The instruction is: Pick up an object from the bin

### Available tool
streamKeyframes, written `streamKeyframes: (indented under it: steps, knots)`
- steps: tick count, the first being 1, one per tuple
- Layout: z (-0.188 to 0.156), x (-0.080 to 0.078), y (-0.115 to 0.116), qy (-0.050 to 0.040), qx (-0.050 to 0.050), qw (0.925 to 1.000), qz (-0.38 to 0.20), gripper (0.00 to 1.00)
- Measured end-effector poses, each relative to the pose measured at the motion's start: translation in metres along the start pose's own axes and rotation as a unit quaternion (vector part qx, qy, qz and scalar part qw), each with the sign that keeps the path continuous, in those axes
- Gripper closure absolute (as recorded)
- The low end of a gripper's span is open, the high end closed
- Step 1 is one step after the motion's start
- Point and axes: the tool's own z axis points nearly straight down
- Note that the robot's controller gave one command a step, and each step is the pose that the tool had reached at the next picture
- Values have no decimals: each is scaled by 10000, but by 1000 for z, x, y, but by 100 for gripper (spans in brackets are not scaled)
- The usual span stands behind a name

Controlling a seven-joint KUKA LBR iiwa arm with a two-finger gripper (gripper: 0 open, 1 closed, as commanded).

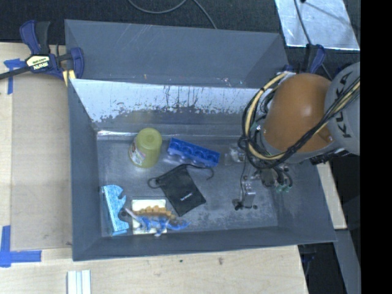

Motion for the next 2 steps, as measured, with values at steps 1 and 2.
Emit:
streamKeyframes:
  steps: [1, 2]
  knots:
    - [-5, -2, 0, -42, 2, 10000, -4, 0]
    - [4, -14, 17, -44, 12, 9995, 321, 0]
